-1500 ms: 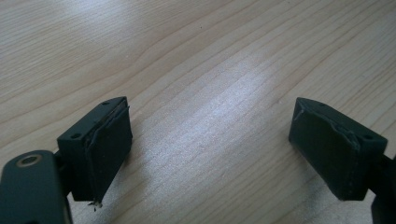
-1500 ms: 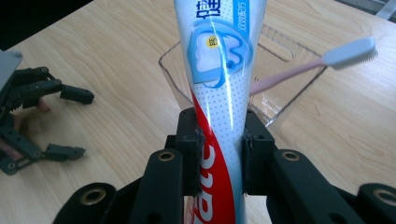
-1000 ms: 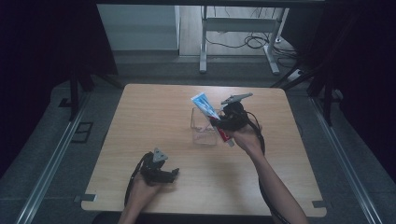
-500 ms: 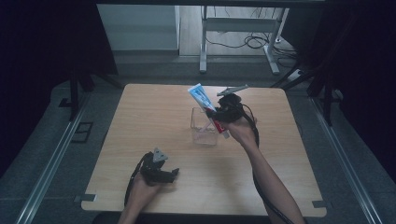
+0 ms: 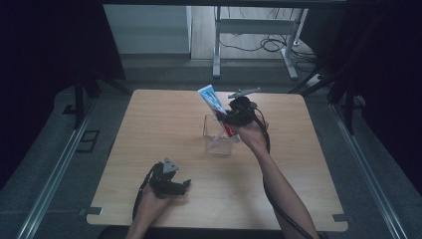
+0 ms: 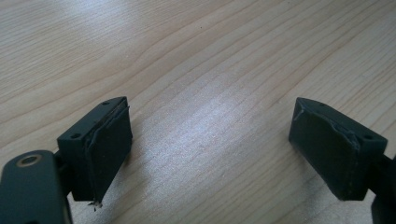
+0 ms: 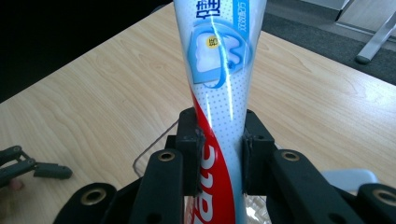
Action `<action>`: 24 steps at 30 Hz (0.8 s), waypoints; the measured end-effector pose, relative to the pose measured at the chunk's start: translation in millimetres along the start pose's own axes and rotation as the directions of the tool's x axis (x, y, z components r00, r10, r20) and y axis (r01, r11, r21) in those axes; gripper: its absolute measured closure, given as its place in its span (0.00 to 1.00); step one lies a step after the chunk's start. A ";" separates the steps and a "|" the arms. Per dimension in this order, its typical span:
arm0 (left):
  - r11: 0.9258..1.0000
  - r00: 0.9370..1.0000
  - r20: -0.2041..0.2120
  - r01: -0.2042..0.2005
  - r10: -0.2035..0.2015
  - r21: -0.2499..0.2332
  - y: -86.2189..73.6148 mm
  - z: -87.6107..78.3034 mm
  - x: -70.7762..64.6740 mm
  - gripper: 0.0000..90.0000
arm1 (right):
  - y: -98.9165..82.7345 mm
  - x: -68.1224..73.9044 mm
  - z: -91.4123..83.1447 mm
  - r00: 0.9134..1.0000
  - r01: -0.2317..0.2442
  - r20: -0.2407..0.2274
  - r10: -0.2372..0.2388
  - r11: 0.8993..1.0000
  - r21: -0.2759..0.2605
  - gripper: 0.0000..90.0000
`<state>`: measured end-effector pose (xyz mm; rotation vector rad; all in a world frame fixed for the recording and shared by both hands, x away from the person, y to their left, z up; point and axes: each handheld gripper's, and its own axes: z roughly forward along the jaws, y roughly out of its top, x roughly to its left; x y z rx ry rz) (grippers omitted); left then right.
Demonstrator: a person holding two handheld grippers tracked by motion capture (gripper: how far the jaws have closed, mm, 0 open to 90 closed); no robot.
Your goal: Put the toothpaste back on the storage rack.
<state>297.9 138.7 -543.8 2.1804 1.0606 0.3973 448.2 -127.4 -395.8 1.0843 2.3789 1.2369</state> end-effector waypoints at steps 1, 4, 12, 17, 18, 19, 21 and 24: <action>1.000 1.000 0.000 0.000 0.000 0.000 0.0 0.0 0.0 0.15 | 0.7 -0.1 1.3 1.000 -0.001 0.000 0.001 1.000 -0.002 0.81; 1.000 1.000 0.000 0.000 0.000 0.000 0.0 0.0 0.0 0.15 | 3.1 -0.3 5.4 1.000 -0.002 0.004 0.003 1.000 -0.009 0.81; 1.000 1.000 0.000 0.000 0.000 0.000 0.0 0.0 0.0 0.15 | 9.4 0.1 15.7 1.000 -0.004 0.010 0.004 0.999 -0.037 0.81; 1.000 1.000 0.001 0.000 0.000 0.000 0.0 -0.1 0.0 0.15 | 12.3 0.9 21.9 1.000 0.008 0.017 -0.007 0.999 -0.054 0.81; 1.000 1.000 0.001 -0.001 0.001 0.001 0.0 -0.1 0.1 0.15 | 12.5 1.0 23.2 1.000 0.009 0.018 -0.008 0.998 -0.055 0.81; 1.000 1.000 0.001 -0.003 0.003 0.002 0.0 -0.2 0.2 0.15 | 12.5 0.9 24.5 1.000 0.009 0.019 -0.008 0.998 -0.056 0.81; 1.000 1.000 0.001 0.001 -0.001 0.002 0.0 -0.2 0.0 0.15 | 11.9 -0.1 26.8 1.000 0.015 0.020 -0.014 0.998 -0.058 0.81; 1.000 1.000 0.001 0.001 -0.001 0.002 0.0 -0.1 -0.1 0.15 | 9.9 -2.0 30.4 1.000 0.017 0.026 -0.016 0.998 -0.063 0.81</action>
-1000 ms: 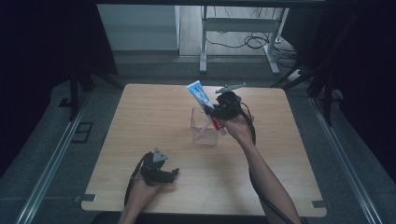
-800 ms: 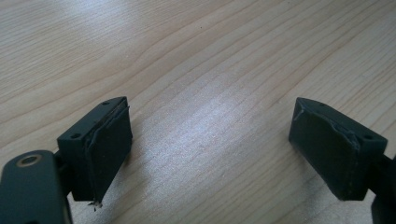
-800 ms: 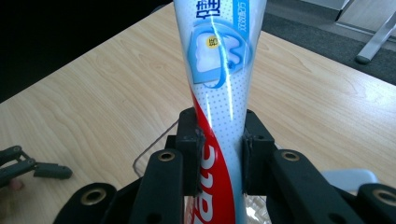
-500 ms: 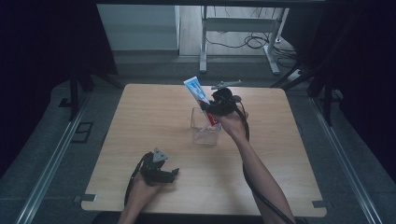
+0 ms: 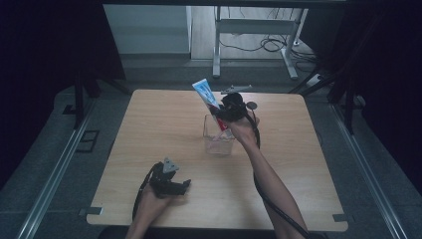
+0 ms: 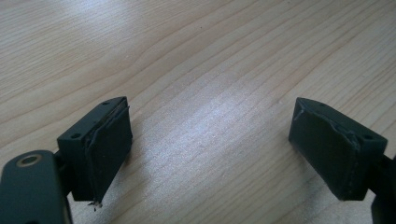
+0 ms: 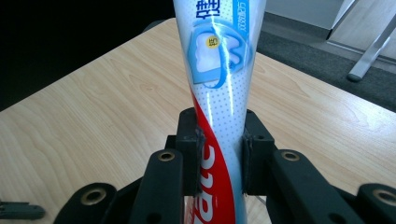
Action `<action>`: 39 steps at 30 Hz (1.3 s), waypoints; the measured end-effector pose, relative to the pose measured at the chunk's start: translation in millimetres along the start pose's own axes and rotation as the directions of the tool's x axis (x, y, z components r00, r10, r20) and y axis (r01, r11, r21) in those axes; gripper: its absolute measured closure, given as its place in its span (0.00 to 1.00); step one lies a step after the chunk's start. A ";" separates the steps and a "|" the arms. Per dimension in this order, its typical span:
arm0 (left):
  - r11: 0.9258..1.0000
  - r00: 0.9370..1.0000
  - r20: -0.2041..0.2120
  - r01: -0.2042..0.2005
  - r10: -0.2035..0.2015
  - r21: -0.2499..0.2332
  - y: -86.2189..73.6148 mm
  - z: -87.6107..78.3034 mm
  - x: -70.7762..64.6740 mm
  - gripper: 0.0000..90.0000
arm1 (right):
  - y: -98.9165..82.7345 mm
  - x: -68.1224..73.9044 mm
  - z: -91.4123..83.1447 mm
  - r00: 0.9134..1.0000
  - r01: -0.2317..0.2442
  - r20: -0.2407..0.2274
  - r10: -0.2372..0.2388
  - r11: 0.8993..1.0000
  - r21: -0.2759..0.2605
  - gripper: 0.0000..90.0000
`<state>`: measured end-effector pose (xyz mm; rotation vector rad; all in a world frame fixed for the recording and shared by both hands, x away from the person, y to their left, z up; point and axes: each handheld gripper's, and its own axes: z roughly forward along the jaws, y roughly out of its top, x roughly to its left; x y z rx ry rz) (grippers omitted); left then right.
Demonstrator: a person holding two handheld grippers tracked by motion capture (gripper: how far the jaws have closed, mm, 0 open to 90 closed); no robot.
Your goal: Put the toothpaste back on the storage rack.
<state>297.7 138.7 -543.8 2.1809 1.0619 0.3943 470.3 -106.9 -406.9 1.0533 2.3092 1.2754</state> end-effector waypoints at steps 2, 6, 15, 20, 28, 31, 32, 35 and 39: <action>1.000 1.000 0.000 0.000 0.000 0.000 0.0 0.0 0.0 0.15 | -2.1 -1.5 2.2 1.000 0.002 0.004 -0.002 1.000 0.000 0.81; 1.000 1.000 -0.001 0.001 -0.001 -0.001 0.0 0.1 -0.1 0.15 | -6.4 -4.5 5.4 1.000 0.000 0.009 0.000 1.000 0.002 0.81; 1.000 1.000 0.000 0.001 -0.001 -0.001 0.0 0.0 -0.1 0.15 | -16.1 -6.5 9.3 1.000 0.011 0.022 -0.012 1.000 0.008 0.81; 1.000 1.000 -0.001 0.001 -0.001 0.000 0.0 0.0 -0.1 0.15 | -20.0 -6.5 10.6 0.999 0.018 0.026 -0.018 1.000 0.010 0.81; 1.000 1.000 -0.001 0.000 0.000 0.000 0.0 0.0 -0.1 0.15 | -24.5 -5.7 11.9 0.999 0.026 0.025 -0.026 1.000 0.015 0.81; 1.000 1.000 -0.001 0.001 -0.001 0.000 0.0 0.0 -0.1 0.15 | -25.3 -4.5 12.3 0.999 0.035 0.026 -0.035 0.999 0.019 0.81; 1.000 1.000 -0.001 0.001 -0.001 0.000 0.0 0.0 -0.1 0.15 | -25.7 -4.1 12.5 0.999 0.037 0.025 -0.037 0.999 0.020 0.81; 1.000 1.000 0.000 0.001 -0.001 0.000 0.0 0.0 -0.1 0.15 | -27.4 -3.1 13.0 0.999 0.041 0.021 -0.041 0.999 0.021 0.80; 1.000 1.000 -0.001 0.001 -0.001 0.000 0.0 0.0 -0.2 0.15 | -30.0 -1.8 13.6 0.999 0.047 0.019 -0.047 0.999 0.024 0.80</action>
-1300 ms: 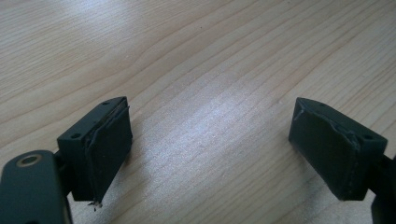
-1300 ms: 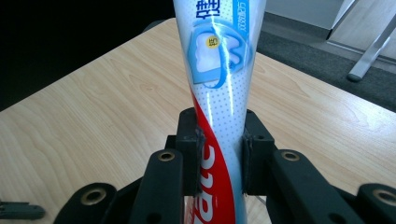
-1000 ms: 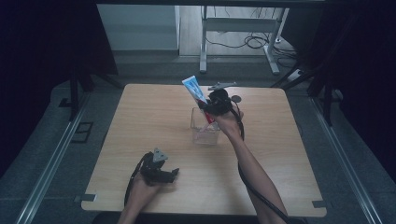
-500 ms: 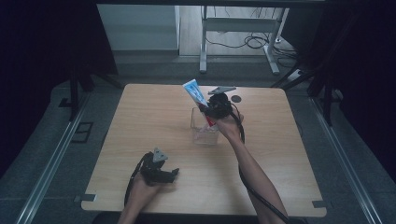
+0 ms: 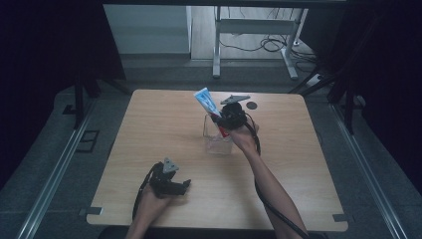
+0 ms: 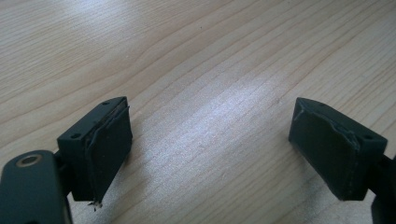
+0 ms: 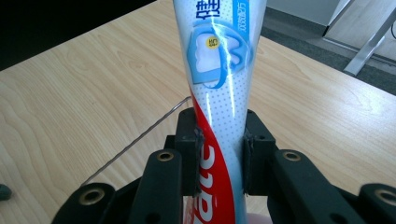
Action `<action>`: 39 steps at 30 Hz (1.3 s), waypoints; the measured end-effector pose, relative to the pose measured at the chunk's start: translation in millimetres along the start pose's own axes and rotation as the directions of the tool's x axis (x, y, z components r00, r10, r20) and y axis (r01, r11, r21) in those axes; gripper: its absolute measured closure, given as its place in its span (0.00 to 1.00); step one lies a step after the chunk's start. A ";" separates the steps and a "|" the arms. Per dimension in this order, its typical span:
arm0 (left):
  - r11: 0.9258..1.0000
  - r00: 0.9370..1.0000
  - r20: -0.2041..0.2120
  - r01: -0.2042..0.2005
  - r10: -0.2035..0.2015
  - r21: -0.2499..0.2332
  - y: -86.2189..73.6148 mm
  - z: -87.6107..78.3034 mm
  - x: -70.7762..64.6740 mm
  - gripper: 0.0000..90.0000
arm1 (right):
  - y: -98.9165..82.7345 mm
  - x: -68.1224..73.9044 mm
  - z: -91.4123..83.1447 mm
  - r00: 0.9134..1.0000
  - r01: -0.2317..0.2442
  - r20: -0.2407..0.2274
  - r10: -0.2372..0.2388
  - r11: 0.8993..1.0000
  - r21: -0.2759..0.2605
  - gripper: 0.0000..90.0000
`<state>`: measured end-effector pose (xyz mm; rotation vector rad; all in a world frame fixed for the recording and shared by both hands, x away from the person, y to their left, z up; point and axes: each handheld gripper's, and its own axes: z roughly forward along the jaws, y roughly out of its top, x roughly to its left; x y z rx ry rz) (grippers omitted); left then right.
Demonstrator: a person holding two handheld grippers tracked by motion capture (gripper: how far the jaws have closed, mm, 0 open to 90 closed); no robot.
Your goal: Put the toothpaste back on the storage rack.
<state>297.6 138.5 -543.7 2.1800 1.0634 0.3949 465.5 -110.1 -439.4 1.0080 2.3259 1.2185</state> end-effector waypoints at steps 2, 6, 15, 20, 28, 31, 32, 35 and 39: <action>1.000 1.000 0.000 0.000 0.000 0.000 0.0 0.0 0.0 0.15 | -1.4 0.9 0.2 1.000 0.001 0.002 -0.001 1.000 0.002 0.80; 1.000 1.000 0.000 0.000 0.000 0.000 0.0 0.0 0.0 0.15 | -3.1 1.8 0.0 1.000 0.003 0.005 -0.003 1.000 0.001 0.80; 1.000 1.000 0.001 0.000 0.000 -0.001 0.0 0.1 0.0 0.15 | -7.6 4.0 1.7 1.000 0.020 -0.001 -0.020 1.000 0.015 0.80; 1.000 1.000 0.000 0.000 0.000 -0.001 0.0 0.1 0.0 0.15 | -9.7 4.0 2.6 1.000 0.026 -0.004 -0.025 1.000 0.018 0.80; 1.000 1.000 0.001 0.000 0.000 -0.001 0.0 0.1 0.0 0.15 | -10.6 2.6 1.4 0.999 0.027 -0.019 -0.026 0.999 0.029 0.79; 1.000 1.000 0.001 0.000 0.000 -0.001 0.0 0.1 0.0 0.15 | -11.7 1.9 1.4 0.999 0.027 -0.022 -0.026 0.999 0.035 0.79; 1.000 1.000 0.000 0.000 0.000 -0.001 0.0 0.1 0.0 0.15 | -12.0 1.7 1.4 0.999 0.026 -0.023 -0.025 0.999 0.039 0.79; 1.000 1.000 0.001 0.000 0.000 -0.001 0.0 0.1 0.1 0.15 | -13.1 0.7 1.5 0.999 0.028 -0.030 -0.027 0.998 0.049 0.78; 1.000 1.000 0.000 0.000 0.000 0.000 0.0 0.0 0.1 0.15 | -14.2 -0.4 2.1 0.999 0.030 -0.039 -0.028 0.997 0.070 0.78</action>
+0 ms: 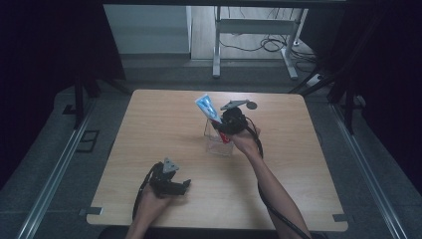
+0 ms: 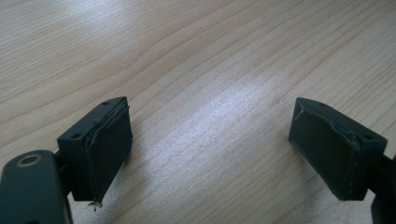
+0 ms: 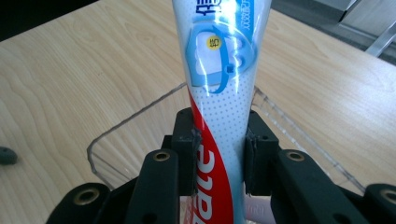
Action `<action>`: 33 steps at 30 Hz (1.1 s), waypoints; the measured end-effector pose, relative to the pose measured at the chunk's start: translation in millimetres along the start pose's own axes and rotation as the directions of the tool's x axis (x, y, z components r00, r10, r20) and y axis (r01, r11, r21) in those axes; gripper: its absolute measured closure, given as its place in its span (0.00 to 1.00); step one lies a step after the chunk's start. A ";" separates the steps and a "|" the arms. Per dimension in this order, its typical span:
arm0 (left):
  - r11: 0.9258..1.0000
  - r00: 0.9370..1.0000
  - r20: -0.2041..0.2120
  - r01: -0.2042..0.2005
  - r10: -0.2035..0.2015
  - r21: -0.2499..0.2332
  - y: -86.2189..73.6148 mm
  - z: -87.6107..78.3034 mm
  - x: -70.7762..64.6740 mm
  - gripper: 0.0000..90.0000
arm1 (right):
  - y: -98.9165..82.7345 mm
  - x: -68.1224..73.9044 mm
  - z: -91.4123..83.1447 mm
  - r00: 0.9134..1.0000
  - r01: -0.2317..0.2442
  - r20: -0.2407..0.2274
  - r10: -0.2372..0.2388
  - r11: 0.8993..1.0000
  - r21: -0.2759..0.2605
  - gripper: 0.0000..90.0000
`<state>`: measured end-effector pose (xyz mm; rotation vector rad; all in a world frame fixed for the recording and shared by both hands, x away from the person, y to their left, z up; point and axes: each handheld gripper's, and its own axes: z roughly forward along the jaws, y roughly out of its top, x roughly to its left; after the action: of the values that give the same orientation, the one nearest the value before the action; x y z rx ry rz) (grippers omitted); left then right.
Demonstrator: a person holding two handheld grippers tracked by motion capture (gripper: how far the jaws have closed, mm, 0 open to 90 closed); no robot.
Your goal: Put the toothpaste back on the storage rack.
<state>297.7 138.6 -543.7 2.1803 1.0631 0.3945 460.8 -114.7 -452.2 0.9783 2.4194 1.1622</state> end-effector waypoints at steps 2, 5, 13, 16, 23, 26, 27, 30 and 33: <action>1.000 1.000 -0.001 0.000 0.000 0.000 0.0 0.0 0.0 0.15 | -0.4 -0.3 0.1 1.000 0.004 0.000 -0.004 1.000 0.009 0.78; 1.000 1.000 0.000 0.000 0.000 0.000 0.0 0.0 0.0 0.15 | -0.9 -0.2 0.6 1.000 0.005 -0.003 -0.005 1.000 0.023 0.77; 1.000 1.000 -0.001 0.000 0.000 0.000 0.0 0.0 0.0 0.15 | -1.7 -1.4 1.1 1.000 0.005 -0.014 -0.005 0.999 0.041 0.76; 1.000 1.000 0.000 0.000 0.000 -0.001 0.0 0.0 0.0 0.15 | -2.3 -1.7 1.6 1.000 0.008 -0.019 -0.007 0.999 0.048 0.76; 1.000 1.000 -0.001 0.000 0.000 0.000 0.0 0.0 0.0 0.15 | -1.9 -1.7 1.7 1.000 0.013 -0.025 -0.011 0.998 0.058 0.75; 1.000 1.000 -0.001 0.000 0.000 0.000 0.0 0.0 0.0 0.15 | -1.3 -2.8 1.6 0.999 0.014 -0.029 -0.013 0.998 0.053 0.70; 1.000 1.000 -0.002 0.000 0.000 0.000 0.0 0.0 -0.1 0.15 | -0.9 -3.2 1.8 0.999 0.012 -0.033 -0.011 0.998 0.056 0.68; 1.000 1.000 -0.001 0.000 0.000 0.000 0.0 0.0 -0.1 0.15 | -0.3 -1.9 3.2 0.999 0.031 -0.029 -0.029 0.997 0.064 0.66; 1.000 1.000 -0.002 0.001 -0.001 -0.001 0.0 0.0 0.0 0.15 | 0.3 -1.7 4.5 0.999 0.038 -0.017 -0.037 0.997 0.070 0.66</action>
<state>297.6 138.6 -543.7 2.1795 1.0645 0.3967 464.4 -113.1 -454.9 0.9433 2.4955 1.0833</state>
